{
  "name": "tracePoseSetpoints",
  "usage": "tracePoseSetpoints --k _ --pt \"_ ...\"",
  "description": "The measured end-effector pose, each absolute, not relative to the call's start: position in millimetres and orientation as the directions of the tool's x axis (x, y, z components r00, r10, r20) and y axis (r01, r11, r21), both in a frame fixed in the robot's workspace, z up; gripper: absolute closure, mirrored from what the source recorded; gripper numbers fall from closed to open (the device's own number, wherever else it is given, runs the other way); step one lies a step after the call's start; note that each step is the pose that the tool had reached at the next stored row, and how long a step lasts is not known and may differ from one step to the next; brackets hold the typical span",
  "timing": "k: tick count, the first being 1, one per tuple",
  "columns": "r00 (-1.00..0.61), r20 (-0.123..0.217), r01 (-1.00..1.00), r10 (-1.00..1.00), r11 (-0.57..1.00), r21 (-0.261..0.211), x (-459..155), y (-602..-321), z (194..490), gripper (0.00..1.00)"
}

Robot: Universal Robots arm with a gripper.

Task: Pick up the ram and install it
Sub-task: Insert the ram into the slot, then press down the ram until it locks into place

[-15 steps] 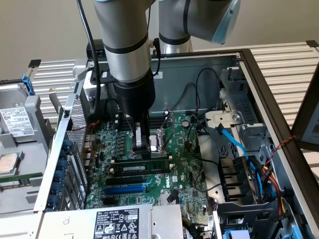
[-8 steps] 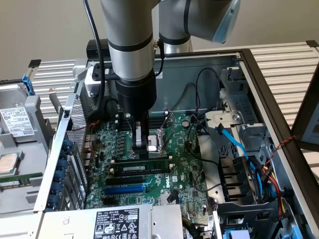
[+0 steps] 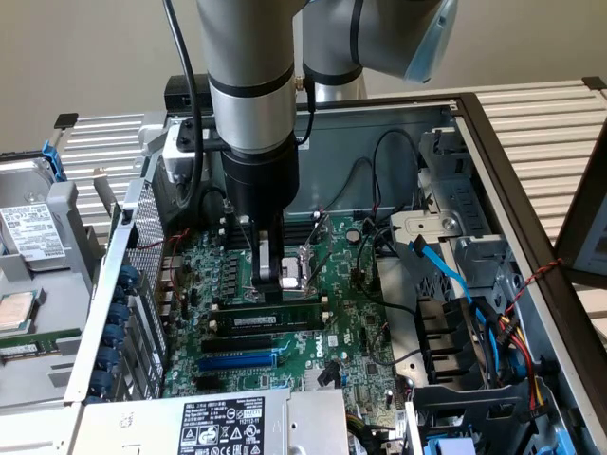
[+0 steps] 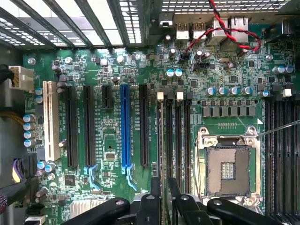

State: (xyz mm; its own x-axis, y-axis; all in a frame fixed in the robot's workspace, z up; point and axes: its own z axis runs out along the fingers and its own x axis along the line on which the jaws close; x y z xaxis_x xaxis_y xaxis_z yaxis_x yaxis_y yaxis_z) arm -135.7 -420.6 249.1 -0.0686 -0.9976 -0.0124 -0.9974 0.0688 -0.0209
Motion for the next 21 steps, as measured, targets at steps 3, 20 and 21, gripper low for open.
tracePoseSetpoints --k 3,20,21 --pt "-0.069 -0.014 -0.997 -0.998 0.069 -0.021 -135.7 -420.6 249.1 0.8" --pt "-0.069 -0.023 -0.997 -0.997 0.069 -0.02 -135.6 -420.6 249.1 0.6" --pt "-0.069 -0.023 -0.997 -0.997 0.069 -0.02 -135.6 -420.6 249.1 0.54"
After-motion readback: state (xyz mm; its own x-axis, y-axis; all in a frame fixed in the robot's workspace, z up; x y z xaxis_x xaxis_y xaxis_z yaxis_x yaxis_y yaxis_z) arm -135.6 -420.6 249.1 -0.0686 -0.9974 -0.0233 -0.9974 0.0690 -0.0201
